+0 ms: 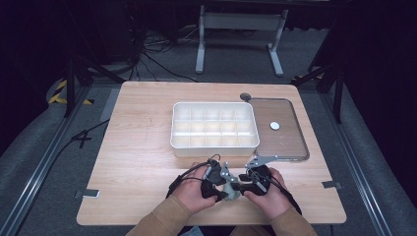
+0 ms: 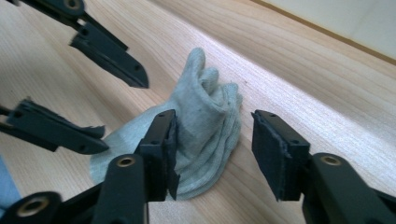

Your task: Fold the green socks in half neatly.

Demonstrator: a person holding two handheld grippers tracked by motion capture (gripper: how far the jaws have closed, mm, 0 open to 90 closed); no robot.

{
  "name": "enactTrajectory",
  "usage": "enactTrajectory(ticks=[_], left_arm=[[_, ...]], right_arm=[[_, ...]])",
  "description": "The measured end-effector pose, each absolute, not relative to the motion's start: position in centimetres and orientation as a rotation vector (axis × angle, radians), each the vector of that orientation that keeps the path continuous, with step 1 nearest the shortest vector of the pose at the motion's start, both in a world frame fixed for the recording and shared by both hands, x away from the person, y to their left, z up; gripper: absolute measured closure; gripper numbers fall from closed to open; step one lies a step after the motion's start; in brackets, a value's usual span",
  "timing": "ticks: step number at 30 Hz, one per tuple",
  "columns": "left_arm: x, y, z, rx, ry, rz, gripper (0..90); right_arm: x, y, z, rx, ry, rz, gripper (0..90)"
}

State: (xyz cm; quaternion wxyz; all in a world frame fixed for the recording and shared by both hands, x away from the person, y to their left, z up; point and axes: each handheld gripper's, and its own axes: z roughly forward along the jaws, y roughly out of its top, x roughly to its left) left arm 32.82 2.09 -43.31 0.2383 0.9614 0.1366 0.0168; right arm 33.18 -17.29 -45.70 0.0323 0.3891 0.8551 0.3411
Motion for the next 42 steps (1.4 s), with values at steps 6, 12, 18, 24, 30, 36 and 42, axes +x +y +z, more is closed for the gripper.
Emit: enactTrajectory(ticks=[6,12,18,24,30,36,42], left_arm=[[32.5,2.0,-43.6,2.662,0.362,0.041,55.9],[32.8,2.9,-43.3,2.636,0.388,0.036,55.0],[33.0,4.0,-42.6,2.608,0.423,0.050,54.8],[33.4,5.1,-42.2,2.577,0.463,0.060,54.9],[33.9,6.3,-41.9,2.553,0.496,0.074,54.9],[34.3,7.7,-41.6,2.536,0.528,0.083,54.8],[34.4,8.7,-41.0,2.505,0.574,0.105,54.9]], right_arm=[[33.5,-17.3,-46.2,1.263,2.625,1.084,44.4],[34.0,-17.4,-46.8,1.328,2.662,1.200,49.0],[34.1,-17.4,-47.3,1.394,2.693,1.306,63.3],[33.9,-17.1,-46.8,1.379,2.704,1.282,73.6],[34.0,-16.7,-46.1,1.318,2.737,1.215,76.2],[33.7,-16.5,-44.7,1.218,2.735,1.168,76.9],[33.4,-16.8,-42.9,1.167,2.692,1.175,76.9]])
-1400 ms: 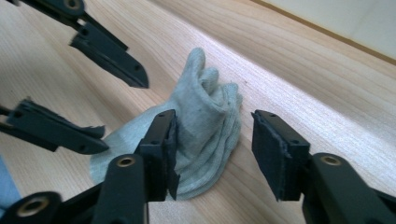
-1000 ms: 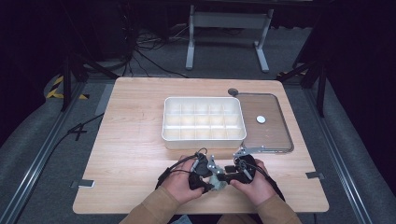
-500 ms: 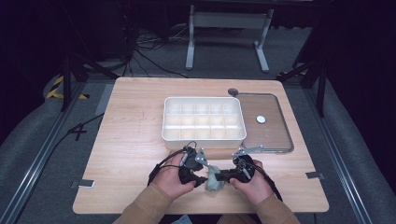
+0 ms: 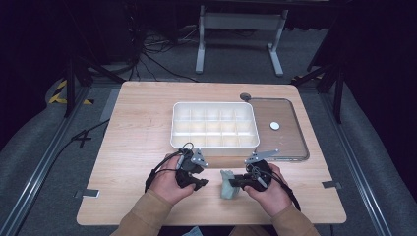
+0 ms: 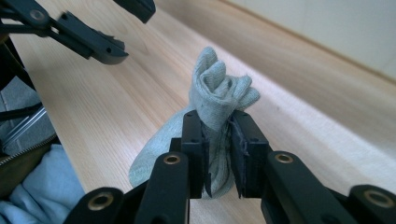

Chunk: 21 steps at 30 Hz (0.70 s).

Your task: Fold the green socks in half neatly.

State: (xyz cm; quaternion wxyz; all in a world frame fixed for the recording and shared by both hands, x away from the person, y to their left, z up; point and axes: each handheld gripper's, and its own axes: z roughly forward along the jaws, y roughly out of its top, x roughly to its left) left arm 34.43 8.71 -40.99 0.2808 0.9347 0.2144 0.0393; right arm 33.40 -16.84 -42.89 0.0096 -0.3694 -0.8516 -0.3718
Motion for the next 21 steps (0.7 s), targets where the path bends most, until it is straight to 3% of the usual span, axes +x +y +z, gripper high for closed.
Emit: enactTrajectory(ticks=[21], left_arm=[[34.8,12.2,-39.3,2.439,0.671,0.157,56.5]], right_arm=[[36.0,-19.5,-37.0,-1.213,-2.697,-1.259,76.5]])
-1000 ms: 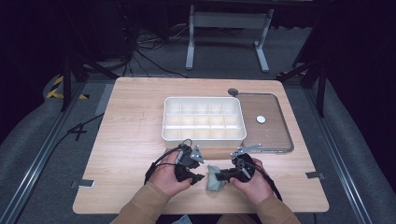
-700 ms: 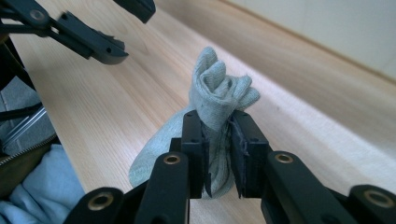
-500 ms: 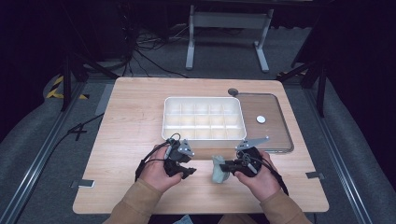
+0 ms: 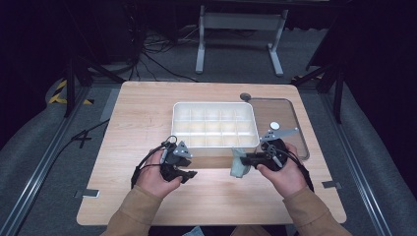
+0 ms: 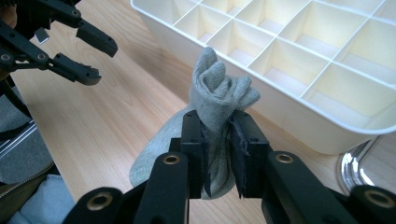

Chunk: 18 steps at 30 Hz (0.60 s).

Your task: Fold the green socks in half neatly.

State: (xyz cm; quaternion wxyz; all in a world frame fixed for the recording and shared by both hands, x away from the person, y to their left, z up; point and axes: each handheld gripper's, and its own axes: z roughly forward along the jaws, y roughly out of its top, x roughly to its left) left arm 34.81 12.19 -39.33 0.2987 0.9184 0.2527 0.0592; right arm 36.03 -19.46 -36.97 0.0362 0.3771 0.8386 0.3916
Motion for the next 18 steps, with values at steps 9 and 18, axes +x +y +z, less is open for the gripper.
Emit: enactTrajectory(ticks=[9,18], left_arm=[[34.8,12.5,-39.2,2.431,0.677,0.155,56.7],[35.0,12.7,-39.2,2.423,0.683,0.154,56.7]], right_arm=[[37.2,-20.1,-35.9,1.139,2.562,1.187,76.2],[38.6,-20.9,-34.9,1.103,2.553,1.151,76.0]])
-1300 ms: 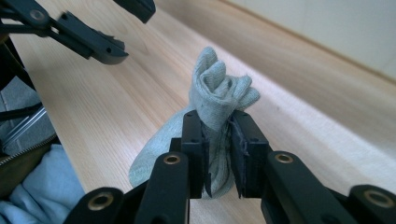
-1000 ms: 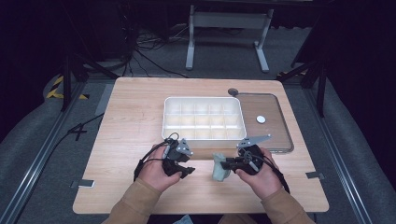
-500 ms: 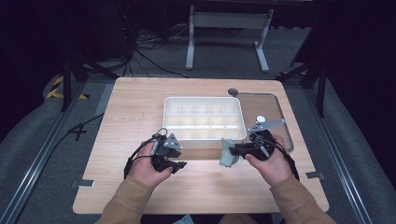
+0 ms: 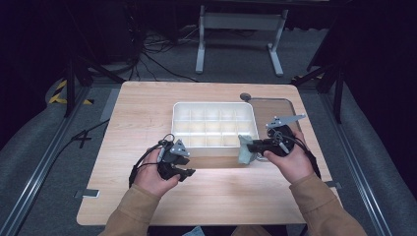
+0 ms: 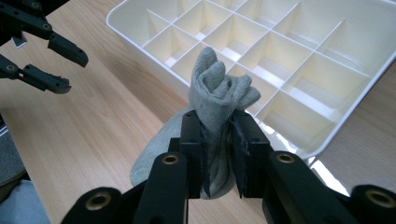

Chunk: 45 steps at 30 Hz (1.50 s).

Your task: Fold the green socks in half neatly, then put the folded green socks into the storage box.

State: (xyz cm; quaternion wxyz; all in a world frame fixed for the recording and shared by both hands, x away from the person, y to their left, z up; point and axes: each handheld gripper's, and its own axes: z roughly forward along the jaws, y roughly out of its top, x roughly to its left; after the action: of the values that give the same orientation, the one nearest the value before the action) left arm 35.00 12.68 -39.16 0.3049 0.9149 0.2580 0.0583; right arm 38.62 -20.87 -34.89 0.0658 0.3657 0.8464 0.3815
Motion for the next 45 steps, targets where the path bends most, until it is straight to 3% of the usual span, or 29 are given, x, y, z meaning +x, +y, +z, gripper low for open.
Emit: enactTrajectory(ticks=[27,45], left_arm=[[34.2,14.7,-39.1,2.403,0.738,0.198,55.1],[32.5,17.6,-39.1,2.372,0.819,0.228,54.4]], right_arm=[[43.5,-22.2,-32.9,1.007,2.520,1.149,75.2],[47.1,-19.8,-32.4,0.851,2.662,0.862,74.9]])
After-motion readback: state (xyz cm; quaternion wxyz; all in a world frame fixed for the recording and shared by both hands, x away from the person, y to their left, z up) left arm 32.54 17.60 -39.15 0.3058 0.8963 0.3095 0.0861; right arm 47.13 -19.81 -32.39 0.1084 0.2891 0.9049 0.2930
